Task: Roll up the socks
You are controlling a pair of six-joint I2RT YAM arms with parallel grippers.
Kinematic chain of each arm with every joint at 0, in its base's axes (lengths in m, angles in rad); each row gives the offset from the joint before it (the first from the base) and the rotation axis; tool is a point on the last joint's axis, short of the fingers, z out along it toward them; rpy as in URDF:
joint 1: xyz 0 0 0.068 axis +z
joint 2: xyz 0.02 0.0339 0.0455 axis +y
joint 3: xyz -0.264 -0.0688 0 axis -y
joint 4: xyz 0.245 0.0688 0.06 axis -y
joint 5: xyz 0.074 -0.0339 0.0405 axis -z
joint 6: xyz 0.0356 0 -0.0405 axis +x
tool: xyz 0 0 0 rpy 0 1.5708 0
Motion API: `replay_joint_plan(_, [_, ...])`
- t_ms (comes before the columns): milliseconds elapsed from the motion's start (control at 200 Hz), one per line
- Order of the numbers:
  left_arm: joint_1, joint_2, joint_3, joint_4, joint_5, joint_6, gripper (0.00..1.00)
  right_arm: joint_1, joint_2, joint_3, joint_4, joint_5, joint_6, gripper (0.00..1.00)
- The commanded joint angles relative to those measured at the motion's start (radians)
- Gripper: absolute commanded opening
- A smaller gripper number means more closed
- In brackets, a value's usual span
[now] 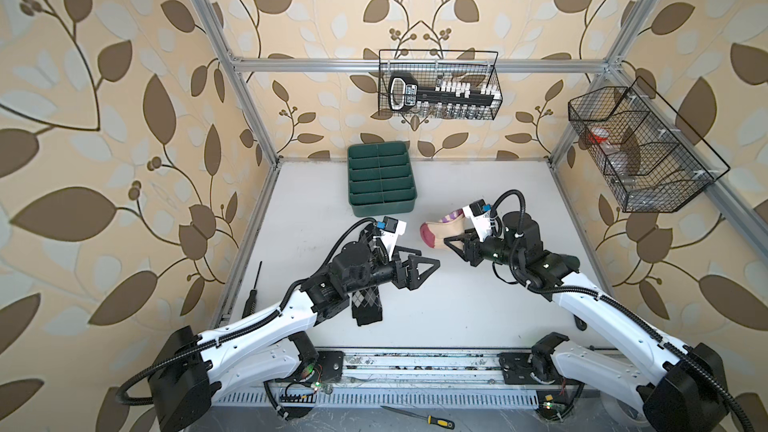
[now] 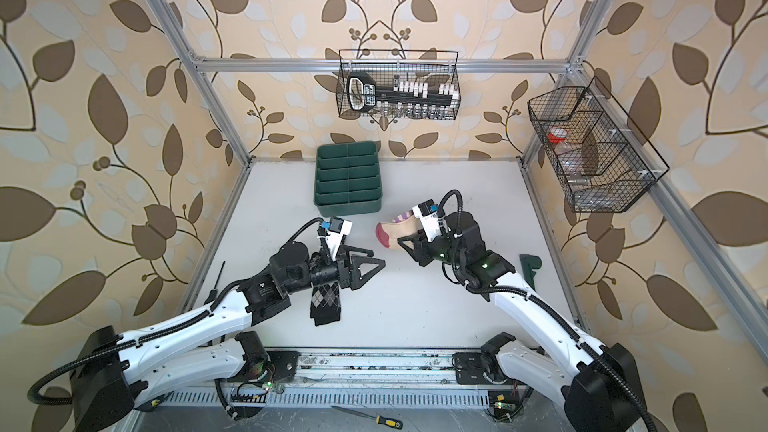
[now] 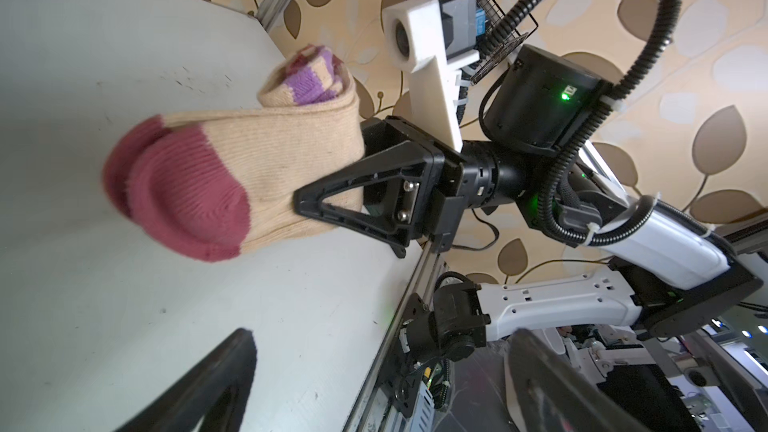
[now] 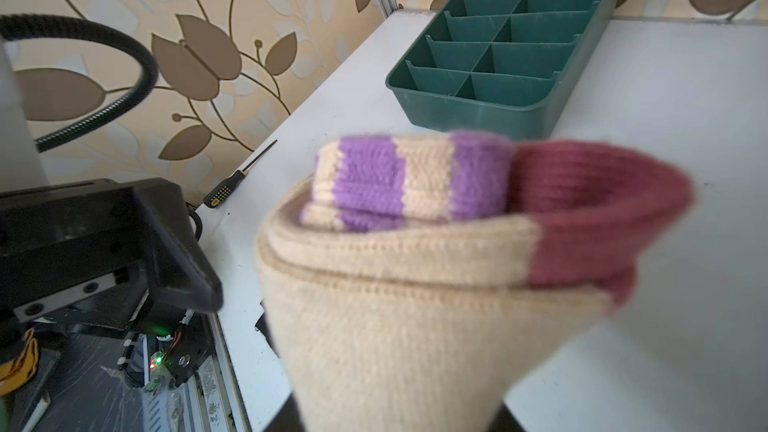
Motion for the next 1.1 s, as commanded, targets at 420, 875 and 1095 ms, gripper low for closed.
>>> replay_joint_plan(420, [-0.003,0.097,0.046,0.142,-0.165,-0.019,0.95,0.139,-0.057,-0.032,0.094,-0.027,-0.026,0.37])
replay_joint_plan(875, [-0.003,0.164,0.058,0.275,-0.089,-0.051,0.87,0.218,-0.026,-0.049,0.156,-0.114,-0.053,0.37])
replay_joint_plan(1095, [-0.003,0.166,0.061,0.299,-0.061,-0.058,0.53,0.225,-0.026,-0.064,0.185,-0.075,-0.045,0.38])
